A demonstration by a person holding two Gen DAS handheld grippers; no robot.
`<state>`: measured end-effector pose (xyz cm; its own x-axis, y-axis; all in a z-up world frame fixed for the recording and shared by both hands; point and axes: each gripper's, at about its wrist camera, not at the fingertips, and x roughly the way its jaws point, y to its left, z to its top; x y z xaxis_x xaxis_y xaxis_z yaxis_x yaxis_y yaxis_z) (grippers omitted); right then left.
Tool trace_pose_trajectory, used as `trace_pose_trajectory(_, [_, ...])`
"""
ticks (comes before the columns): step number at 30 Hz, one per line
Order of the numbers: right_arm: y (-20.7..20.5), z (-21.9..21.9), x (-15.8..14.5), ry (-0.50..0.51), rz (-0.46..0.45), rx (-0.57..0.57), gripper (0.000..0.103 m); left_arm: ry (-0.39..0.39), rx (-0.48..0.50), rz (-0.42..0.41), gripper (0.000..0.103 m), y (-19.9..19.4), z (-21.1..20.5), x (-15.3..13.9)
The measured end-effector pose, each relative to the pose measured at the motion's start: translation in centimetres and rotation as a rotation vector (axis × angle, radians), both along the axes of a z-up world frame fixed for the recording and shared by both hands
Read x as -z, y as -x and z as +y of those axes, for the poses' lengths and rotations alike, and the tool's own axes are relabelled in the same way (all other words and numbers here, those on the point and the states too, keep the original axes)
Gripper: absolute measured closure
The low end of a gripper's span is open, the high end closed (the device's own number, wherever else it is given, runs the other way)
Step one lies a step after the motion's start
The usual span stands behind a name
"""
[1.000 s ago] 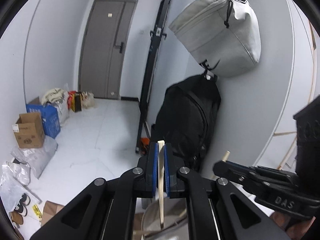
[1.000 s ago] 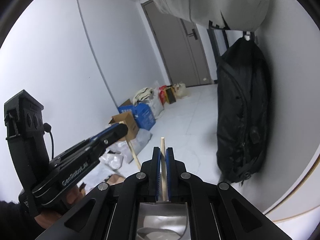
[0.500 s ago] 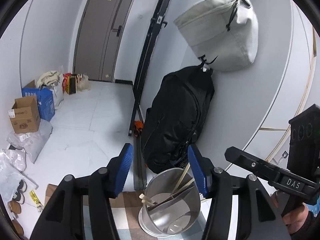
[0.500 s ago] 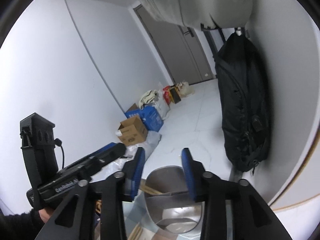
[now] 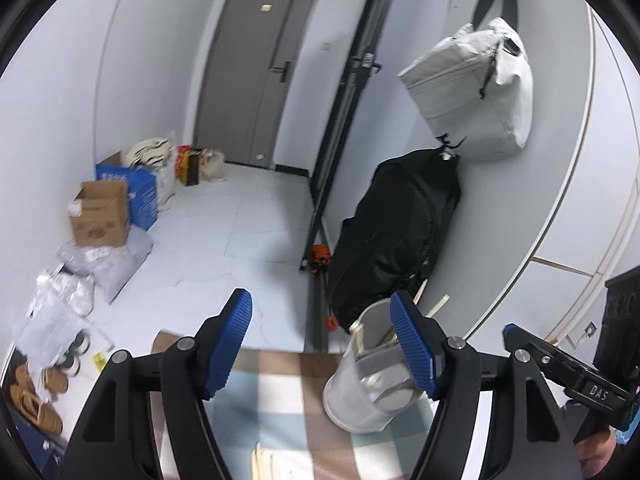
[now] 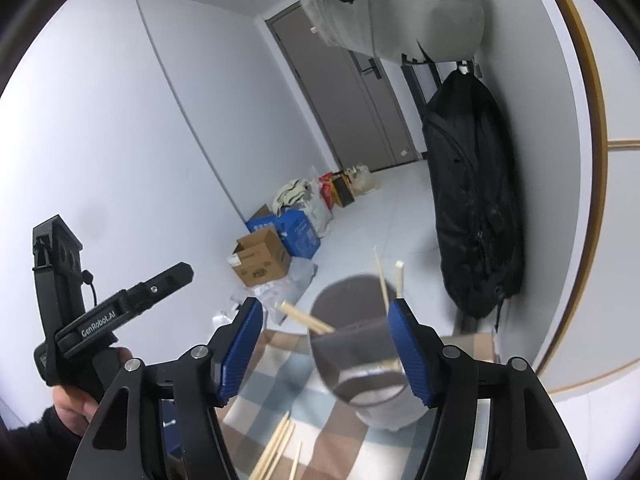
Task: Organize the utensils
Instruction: 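Lower the right gripper to the chopstick pile and close on one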
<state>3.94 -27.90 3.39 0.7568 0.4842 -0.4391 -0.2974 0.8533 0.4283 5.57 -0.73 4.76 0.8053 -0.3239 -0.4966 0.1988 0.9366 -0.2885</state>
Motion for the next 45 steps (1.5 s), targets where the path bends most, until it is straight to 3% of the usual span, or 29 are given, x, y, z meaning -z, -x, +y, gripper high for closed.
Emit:
trace_pose_trajectory(12, [3.3, 5.2, 4.1, 0.081, 0.066, -0.098, 0.021, -0.038, -0.091, 0.087, 0.026, 2.9, 2.9, 4.5])
trace_pose_trajectory(19, [2.8, 9.0, 8.6, 0.151, 0.220, -0.173, 0.022, -0.033, -0.142, 0.163, 0.020, 3.9, 4.7, 8.3])
trace_pose_trajectory(25, [1.8, 12.3, 12.2, 0.233, 0.336, -0.264, 0.035, -0.044, -0.180, 0.224, 0.020, 4.2, 6.6, 9.7])
trace_pose_trajectory(27, [1.4, 13.2, 13.4, 0.254, 0.378, -0.282, 0.044, -0.073, -0.192, 0.213, 0.020, 4.5, 7.0, 9.8])
trace_pose_trajectory(29, [1.0, 14.0, 14.8, 0.305, 0.423, -0.275, 0.045, -0.110, -0.209, 0.212, 0.020, 4.7, 7.1, 10.2])
trace_pose_trajectory(33, [0.5, 15.4, 17.3, 0.412, 0.484, -0.273, 0.057, -0.132, -0.219, 0.254, 0.020, 4.8, 7.4, 10.8])
trace_pose_trajectory(37, [0.2, 16.3, 18.8, 0.462, 0.507, -0.279, 0.062, -0.155, -0.219, 0.242, 0.020, 5.1, 7.8, 10.6])
trace_pose_trajectory(45, [-0.8, 18.5, 19.2, 0.520, 0.503, -0.282, 0.079, -0.097, -0.232, 0.278, 0.020, 4.9, 9.5, 11.1])
